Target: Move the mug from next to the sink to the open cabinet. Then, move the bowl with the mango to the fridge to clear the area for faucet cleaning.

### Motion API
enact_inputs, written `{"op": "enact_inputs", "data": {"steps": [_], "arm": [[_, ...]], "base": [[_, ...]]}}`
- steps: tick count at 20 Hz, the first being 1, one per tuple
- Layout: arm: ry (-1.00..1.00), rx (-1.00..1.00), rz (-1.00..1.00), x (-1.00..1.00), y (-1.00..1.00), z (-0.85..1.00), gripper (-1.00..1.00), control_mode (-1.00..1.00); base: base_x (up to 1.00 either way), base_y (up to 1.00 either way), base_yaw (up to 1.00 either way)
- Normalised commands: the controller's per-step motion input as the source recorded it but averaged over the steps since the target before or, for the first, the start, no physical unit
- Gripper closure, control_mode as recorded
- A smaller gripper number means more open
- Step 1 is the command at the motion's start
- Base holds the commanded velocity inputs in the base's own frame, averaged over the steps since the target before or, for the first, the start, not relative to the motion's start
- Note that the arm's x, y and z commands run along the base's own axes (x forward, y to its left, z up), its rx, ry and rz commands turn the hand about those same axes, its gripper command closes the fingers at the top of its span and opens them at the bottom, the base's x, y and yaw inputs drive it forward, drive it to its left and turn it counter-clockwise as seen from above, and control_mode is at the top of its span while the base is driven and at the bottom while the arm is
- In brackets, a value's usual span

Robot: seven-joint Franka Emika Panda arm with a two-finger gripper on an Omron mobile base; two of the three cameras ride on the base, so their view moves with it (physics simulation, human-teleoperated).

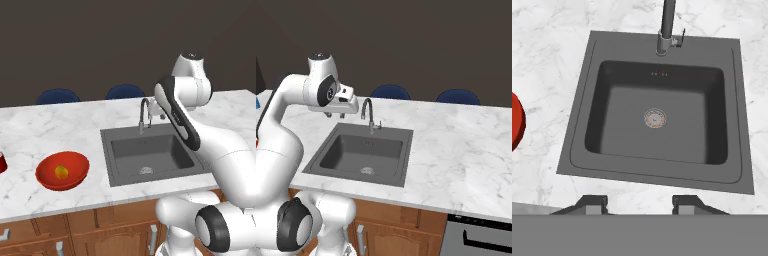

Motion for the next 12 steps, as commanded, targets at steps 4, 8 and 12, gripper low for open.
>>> {"op": "enact_inputs", "data": {"steps": [4, 8, 12], "arm": [[0.00, 0.00, 0.00, -0.12, 0.00, -0.10, -1.00, -1.00], [0.00, 0.00, 0.00, -0.01, 0.00, -0.03, -1.00, -1.00], [0.00, 0.00, 0.00, 0.00, 0.00, 0.00, -1.00, -1.00]], "base": [[0.00, 0.00, 0.00], [0.00, 0.00, 0.00], [0.00, 0.00, 0.00]]}}
